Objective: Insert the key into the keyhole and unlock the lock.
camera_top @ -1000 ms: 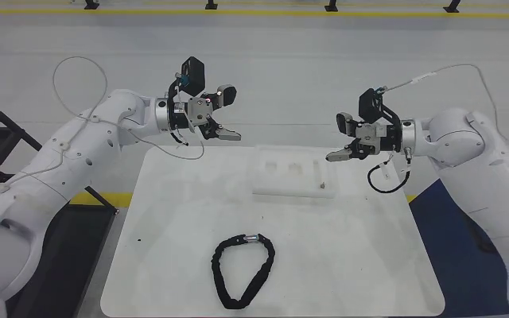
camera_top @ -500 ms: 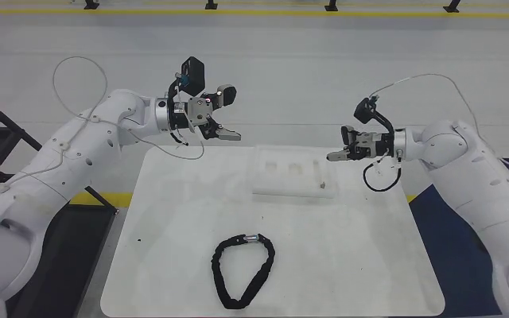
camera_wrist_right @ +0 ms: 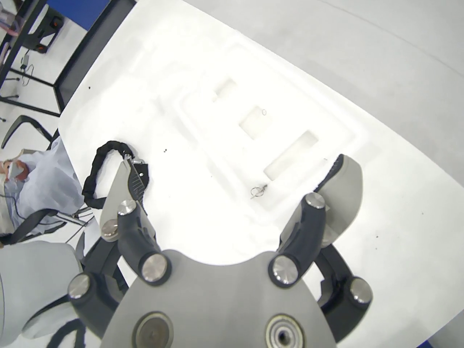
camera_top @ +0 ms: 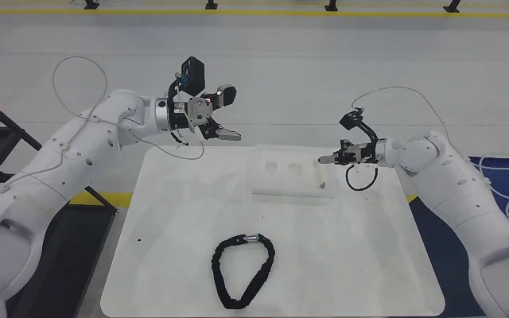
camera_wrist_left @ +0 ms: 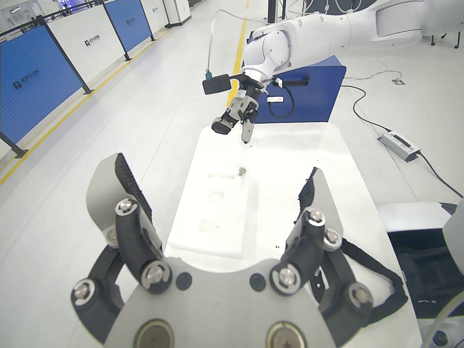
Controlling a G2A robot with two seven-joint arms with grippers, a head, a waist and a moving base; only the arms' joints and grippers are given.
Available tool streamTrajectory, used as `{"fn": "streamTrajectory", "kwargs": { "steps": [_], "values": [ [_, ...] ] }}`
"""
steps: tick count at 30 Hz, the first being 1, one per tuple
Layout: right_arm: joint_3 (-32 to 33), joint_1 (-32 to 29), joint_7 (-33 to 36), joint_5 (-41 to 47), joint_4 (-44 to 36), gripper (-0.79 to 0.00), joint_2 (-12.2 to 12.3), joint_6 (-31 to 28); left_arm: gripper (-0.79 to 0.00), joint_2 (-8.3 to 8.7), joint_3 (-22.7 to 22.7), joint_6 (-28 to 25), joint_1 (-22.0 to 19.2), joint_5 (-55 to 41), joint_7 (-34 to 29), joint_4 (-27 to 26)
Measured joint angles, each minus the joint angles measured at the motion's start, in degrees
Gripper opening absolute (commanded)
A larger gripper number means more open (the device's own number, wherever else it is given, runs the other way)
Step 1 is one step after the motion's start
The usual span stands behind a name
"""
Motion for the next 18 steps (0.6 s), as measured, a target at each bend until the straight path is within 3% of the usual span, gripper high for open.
{"fn": "streamTrajectory", "kwargs": {
  "steps": [13,18],
  "values": [
    [-3.0,-0.75,5.02,-0.14,1.91,0.0,-4.57,19.69,0.0,0.0,0.0,0.0,0.0,0.0,0.0,0.0],
    [-3.35,-0.59,8.17,2.95,4.69,0.0,-6.6,24.6,0.0,0.0,0.0,0.0,0.0,0.0,0.0,0.0]
  ]
}}
